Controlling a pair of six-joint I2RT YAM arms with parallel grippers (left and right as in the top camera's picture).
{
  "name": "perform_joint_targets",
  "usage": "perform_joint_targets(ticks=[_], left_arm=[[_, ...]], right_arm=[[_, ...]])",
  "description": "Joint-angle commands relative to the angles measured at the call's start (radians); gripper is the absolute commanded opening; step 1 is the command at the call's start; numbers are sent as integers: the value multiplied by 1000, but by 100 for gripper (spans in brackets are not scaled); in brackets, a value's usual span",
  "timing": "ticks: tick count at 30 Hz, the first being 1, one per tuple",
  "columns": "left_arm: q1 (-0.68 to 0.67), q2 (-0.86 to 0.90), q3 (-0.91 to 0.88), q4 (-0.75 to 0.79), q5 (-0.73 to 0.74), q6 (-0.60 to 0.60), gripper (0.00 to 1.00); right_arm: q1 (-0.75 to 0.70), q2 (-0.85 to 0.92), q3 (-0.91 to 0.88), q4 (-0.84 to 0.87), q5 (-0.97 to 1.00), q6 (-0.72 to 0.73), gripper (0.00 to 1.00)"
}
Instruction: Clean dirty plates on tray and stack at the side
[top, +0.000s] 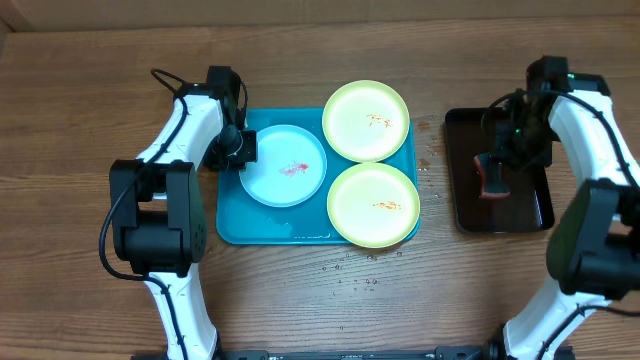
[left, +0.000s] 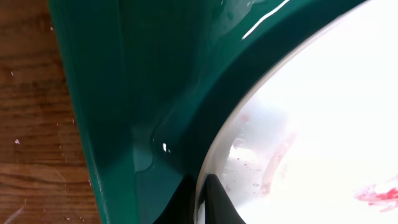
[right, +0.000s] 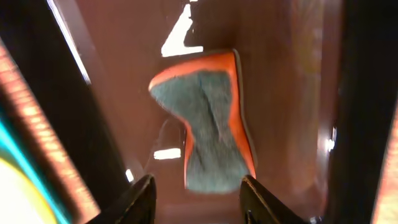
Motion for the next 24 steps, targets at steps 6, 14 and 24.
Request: perform_joint_targets(ticks=[6,14,24], left_arm=[[-4,33,3,25,-16,1,4],[-4,33,3,24,-16,1,4],[-4,33,3,24,-16,0,4]], right_arm=[[2,60,-63,121,72,-36,41],[3,60,-161,210,70,-17,23],[3,58,-87,109,21,78,4]])
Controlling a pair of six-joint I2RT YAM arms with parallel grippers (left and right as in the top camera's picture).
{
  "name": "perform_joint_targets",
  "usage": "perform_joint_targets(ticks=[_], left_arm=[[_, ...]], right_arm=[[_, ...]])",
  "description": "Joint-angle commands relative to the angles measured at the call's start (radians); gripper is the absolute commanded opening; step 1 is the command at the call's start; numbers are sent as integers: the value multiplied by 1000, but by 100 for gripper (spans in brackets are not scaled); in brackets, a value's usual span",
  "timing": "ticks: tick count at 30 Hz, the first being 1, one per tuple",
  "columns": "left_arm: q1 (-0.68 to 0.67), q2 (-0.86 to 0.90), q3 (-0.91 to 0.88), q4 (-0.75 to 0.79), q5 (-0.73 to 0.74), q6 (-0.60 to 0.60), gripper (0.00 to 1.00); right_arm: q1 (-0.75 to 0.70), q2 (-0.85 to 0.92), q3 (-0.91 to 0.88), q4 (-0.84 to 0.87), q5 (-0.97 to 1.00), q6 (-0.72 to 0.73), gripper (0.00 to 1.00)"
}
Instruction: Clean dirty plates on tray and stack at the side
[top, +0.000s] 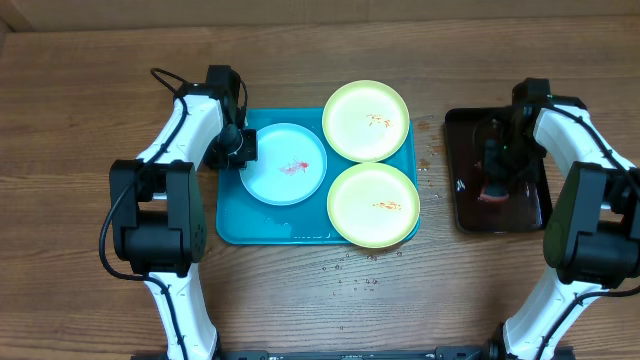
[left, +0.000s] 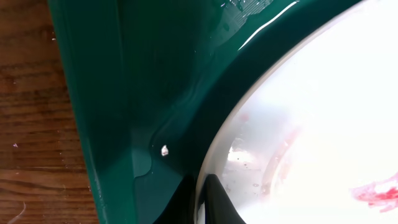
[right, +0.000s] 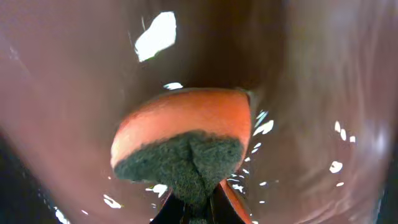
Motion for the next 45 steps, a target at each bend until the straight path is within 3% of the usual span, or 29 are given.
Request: perform_joint_targets(ticks=[1,8,14,20,29,45], left_arm=[[-4,33,3,16,-18,1,4],[-4,33,3,15,-17,1,4],[-4,33,3,14,-2,1,4],[-3,33,3,8,47,1,4],[-3,33,3,8,48,1,4],[-4,33,3,14,48,1,4]], right_arm=[[2,3,83,-65,-45,39,4],[41,3,340,-268,-151,61,4],[163,3,510,-320,-289,81,4],[352,3,552,-180,-409,216,4],[628,55,551,31,-351,410,4],[747,260,550,163,-182,499,4]])
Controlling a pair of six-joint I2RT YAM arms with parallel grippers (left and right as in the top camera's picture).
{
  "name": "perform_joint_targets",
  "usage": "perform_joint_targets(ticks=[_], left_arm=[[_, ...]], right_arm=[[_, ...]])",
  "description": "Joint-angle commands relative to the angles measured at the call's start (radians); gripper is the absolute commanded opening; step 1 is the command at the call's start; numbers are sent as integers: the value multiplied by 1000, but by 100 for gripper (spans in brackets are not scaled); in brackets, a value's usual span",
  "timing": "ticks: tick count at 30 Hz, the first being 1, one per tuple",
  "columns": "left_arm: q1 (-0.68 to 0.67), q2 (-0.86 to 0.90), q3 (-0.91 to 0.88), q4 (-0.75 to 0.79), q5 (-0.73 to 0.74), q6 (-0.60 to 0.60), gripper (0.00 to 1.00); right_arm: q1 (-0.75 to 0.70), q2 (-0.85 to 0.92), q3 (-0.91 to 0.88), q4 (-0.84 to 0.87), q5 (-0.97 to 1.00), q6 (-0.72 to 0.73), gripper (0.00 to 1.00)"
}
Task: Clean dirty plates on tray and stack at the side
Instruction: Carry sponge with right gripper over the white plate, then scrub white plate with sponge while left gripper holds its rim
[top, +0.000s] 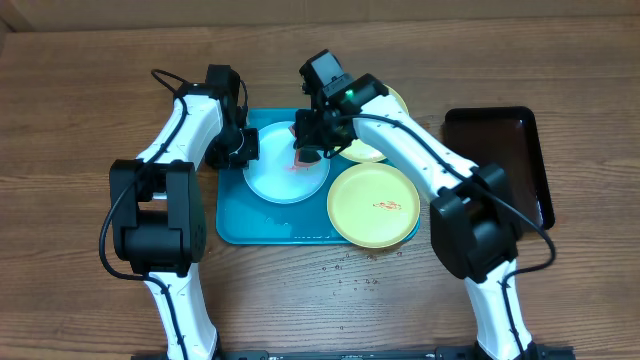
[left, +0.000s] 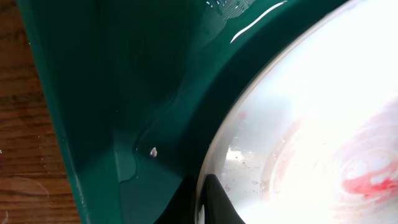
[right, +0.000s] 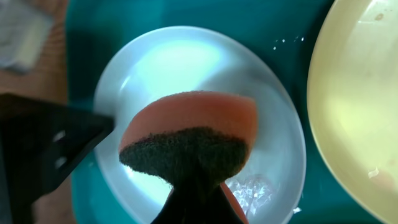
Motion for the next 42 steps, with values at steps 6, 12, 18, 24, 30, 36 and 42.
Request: perform_joint_targets(ticks=[6,12,18,24,30,36,42], left_arm=[[-3,33,2,8,6,1,4],[-3,33,2,8,6,1,4],[-3,33,2,8,7,1,4],[-4,33,2,8,6,1,5],[-3,33,2,8,6,1,4],[-3,33,2,7,6,1,4],[-4,33,2,7,6,1,4]], right_arm=[[7,92,24,32,63,28,4],[10,123,19,39,53,27,4],[44,124,0,89,-18,24,4],[93,124,0,148,-62,70,4],[93,124,0,149,-29,88,4],[60,124,0,104,109,87,4],[24,124,0,4,325,83,4]])
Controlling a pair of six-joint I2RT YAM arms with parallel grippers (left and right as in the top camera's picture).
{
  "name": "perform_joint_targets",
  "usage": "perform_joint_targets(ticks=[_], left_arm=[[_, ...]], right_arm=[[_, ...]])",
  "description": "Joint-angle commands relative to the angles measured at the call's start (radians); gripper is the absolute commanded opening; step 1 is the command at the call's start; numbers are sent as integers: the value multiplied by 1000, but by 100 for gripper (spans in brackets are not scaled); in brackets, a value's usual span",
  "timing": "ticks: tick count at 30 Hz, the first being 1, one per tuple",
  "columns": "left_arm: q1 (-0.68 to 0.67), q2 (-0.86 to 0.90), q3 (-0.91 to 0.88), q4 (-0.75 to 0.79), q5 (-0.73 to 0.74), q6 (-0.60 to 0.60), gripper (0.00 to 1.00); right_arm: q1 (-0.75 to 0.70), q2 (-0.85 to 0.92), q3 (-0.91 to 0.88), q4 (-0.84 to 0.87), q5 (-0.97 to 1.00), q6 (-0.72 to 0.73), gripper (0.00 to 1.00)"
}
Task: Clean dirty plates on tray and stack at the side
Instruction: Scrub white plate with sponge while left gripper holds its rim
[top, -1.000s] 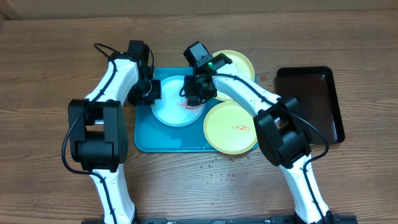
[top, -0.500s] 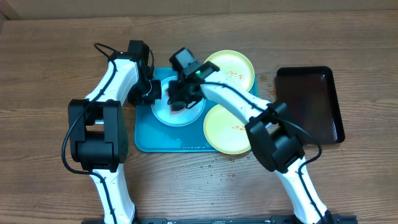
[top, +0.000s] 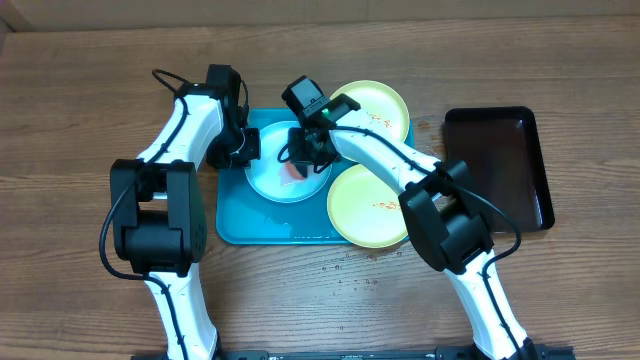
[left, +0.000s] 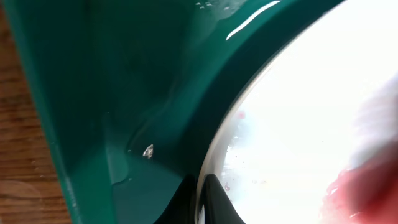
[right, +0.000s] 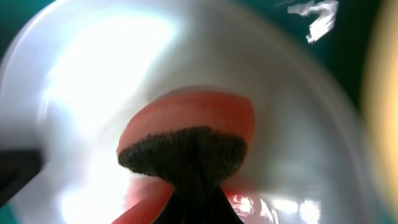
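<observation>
A pale blue plate (top: 275, 180) with a red smear lies at the left of the teal tray (top: 232, 225). My left gripper (left: 200, 202) is shut on the plate's (left: 298, 93) left rim. My right gripper (right: 194, 205) is shut on an orange sponge (right: 186, 134) with a dark scouring face, held just over or on the plate's (right: 93, 74) middle. In the overhead view the sponge (top: 297, 169) sits under that gripper (top: 305, 150). Two yellow-green plates (top: 377, 115) (top: 372, 205) with orange specks lie on the tray's right side.
A dark brown tray (top: 498, 165) lies at the right of the wooden table (top: 80, 100). Water drops (top: 350, 272) dot the wood in front of the teal tray. My right arm stretches across the upper yellow-green plate.
My right gripper with the sponge has dropped closer to the pale blue plate and shifted slightly left over its middle. The left gripper still grips the plate's rim.
My right gripper stood open over the sponge in the brown tray while the left held the pale blue plate's rim. Then the right was shut on the sponge there. Later it held the sponge above the pale blue plate, and now it is low on it.
</observation>
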Motion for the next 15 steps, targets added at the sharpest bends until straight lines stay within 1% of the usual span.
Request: perform_joint_targets(ticks=[1,5,10,15], left_arm=[[-2,32,2,2,-9,1,4],[-3,32,2,1,-9,1,4],[-3,32,2,0,-9,1,4],[-3,32,2,0,-9,1,4]], right_arm=[[-23,8,0,-28,195,-1,4],[-24,8,0,-26,172,0,4],[-13,11,0,0,-19,-1,4],[32,51,0,45,-167,-1,4]])
